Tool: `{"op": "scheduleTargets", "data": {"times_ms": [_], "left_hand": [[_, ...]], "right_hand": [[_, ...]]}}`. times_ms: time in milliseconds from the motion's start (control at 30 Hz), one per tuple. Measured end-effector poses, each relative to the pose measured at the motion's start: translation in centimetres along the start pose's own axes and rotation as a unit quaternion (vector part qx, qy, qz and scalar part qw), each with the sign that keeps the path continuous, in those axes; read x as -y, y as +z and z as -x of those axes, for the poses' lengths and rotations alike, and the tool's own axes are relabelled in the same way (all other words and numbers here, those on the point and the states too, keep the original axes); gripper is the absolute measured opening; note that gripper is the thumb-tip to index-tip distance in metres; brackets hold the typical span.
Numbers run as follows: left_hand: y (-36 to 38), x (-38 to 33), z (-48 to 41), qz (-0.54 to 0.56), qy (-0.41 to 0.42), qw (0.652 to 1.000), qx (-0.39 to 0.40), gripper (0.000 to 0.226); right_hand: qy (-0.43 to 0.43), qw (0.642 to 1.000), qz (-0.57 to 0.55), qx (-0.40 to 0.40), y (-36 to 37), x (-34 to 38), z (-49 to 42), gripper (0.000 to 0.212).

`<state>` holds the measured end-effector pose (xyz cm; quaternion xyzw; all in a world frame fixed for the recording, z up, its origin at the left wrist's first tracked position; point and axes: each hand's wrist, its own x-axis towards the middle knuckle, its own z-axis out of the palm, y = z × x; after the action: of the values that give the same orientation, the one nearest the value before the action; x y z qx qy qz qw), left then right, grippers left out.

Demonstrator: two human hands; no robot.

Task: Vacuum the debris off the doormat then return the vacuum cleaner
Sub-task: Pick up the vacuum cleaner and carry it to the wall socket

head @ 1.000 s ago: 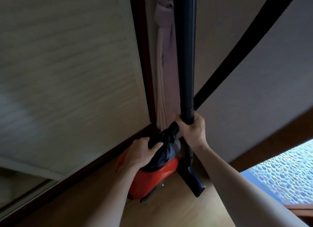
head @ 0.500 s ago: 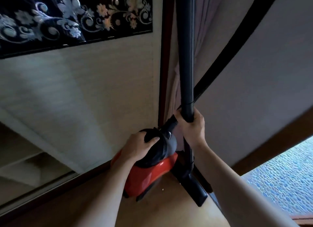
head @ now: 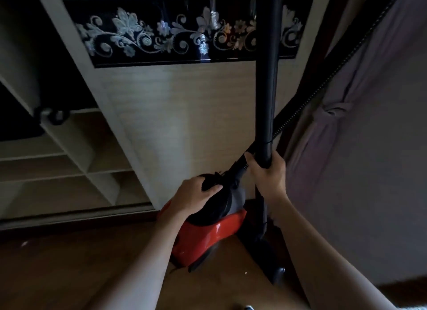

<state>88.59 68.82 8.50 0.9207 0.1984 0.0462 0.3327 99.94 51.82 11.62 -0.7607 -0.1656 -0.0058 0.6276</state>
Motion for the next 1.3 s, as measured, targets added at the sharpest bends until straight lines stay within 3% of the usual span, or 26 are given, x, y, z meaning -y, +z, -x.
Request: {"op": "scheduleTargets", "data": {"times_ms": [67,233,367,467,600,700,833,1000,1300], "left_hand": [[-0.8,0.7,0.8,0.004,-0.042,0.999,-0.017,0.046],[-2.7,2.2,3.4,0.02,-0.137,0.985,-0.098,0.057],[-4.1,2.8,6.6,0.021,-0.217,0.962,-0.167,0.035],[-5.1,3.4,9.9,0.007,-0.273,0.933,-0.233,0.035],[-6.1,4.8,15.3,0.012,-0.341,0.896,-0.283,0.041],[-6.9,5.6,19.8,0.004,-0.374,0.868,-0.326,0.046],[-8.3,7.2,25.5,-0.012,-0.427,0.815,-0.392,0.038],[-9.9,10.7,32.6,-0.009,-0.473,0.764,-0.439,0.042],[-16.1,23.7,43.3,0.013,-0.509,0.722,-0.468,0.041]], "right_hand": [[-0.001,0.999,-0.013,0.044,1.6,0.1,-0.8,0.031],[-0.044,0.983,-0.054,0.168,5.9,0.9,-1.8,0.017],[-0.078,0.96,-0.085,0.256,9.2,1.7,-1.1,0.019],[-0.092,0.94,-0.101,0.313,11.8,2.4,0.4,0.026],[-0.114,0.903,-0.136,0.392,15.9,3.5,3.7,0.013],[-0.124,0.872,-0.161,0.446,19.0,4.9,7.1,0.014],[-0.123,0.83,-0.17,0.517,22.7,7.0,12.1,0.021],[-0.134,0.785,-0.178,0.578,27.4,9.3,18.6,0.016],[-0.157,0.723,-0.184,0.647,41.7,14.3,31.3,0.018]]}}
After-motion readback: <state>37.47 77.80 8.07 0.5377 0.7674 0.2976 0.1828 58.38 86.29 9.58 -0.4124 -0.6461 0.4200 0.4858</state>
